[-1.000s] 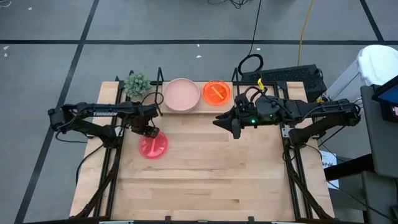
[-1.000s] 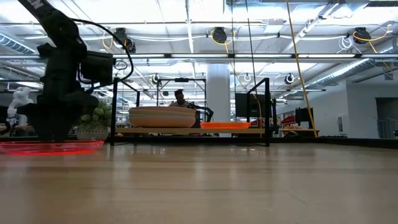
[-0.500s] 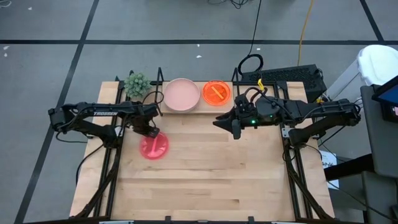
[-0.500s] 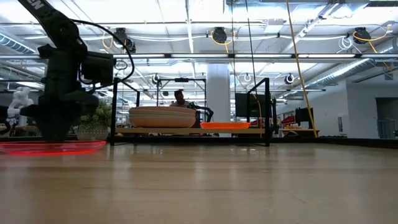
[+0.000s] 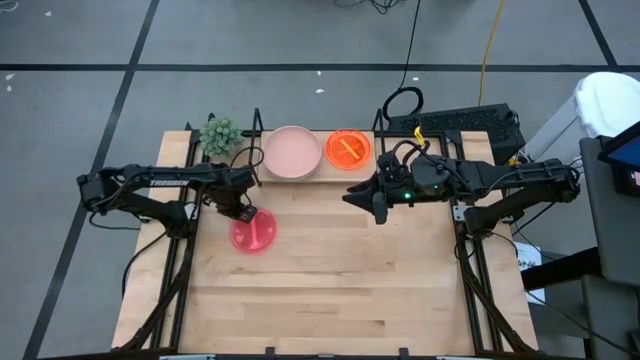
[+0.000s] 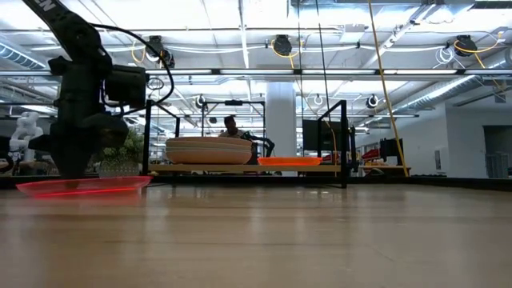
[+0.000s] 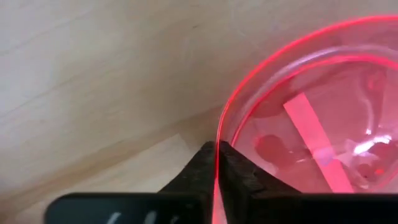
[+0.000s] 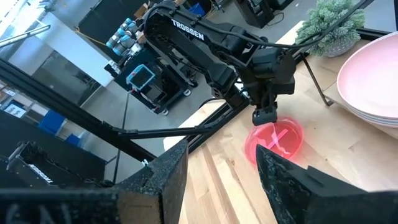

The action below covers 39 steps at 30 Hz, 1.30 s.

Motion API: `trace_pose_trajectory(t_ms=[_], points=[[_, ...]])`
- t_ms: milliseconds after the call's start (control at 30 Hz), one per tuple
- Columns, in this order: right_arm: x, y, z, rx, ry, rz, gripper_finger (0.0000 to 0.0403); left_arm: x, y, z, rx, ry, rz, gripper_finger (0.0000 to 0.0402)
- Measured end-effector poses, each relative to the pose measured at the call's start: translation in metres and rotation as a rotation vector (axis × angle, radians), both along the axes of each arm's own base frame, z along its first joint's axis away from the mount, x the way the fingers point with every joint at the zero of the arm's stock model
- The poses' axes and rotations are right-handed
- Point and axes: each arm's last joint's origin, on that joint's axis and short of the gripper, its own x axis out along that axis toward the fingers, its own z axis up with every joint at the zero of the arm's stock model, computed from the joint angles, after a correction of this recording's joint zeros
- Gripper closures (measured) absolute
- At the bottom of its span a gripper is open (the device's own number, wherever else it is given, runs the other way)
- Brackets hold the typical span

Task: Place and stack plates onto a shelf
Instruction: Stack the red transparent plate on the orange transparent plate on the shelf

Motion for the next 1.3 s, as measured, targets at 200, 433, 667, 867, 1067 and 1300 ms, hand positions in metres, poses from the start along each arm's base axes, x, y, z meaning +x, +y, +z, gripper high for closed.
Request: trace_pose_trajectory(t_ms=[200,433,667,867,1067,1300], points=[[0.000,0.000,0.000,-0.004,0.003,0.001,0.0230,-0.002,-0.001,0.004,0.017,-0.018,0.008,0.0396],[-0.001,0.000,-0.003,-0.011,0.029,0.003,0.0230,-0.005,-0.004,0.018,-0.003,-0.109,0.064,0.0397],[-0.002,0.000,-0.005,0.020,0.052,-0.012,0.0230,-0.008,-0.013,0.046,0.008,-0.269,0.119,0.0398],[-0.001,-0.001,-0.019,0.085,0.125,-0.070,0.0230,-0.008,-0.022,0.075,0.019,-0.447,0.181,0.0398],[0.001,-0.002,-0.054,0.236,0.199,-0.171,0.0230,0.000,-0.029,0.098,0.008,-0.632,0.225,0.0398],[0.012,0.003,-0.078,0.248,0.124,-0.200,0.0230,0.020,-0.038,0.112,0.016,-0.814,0.323,0.0398]])
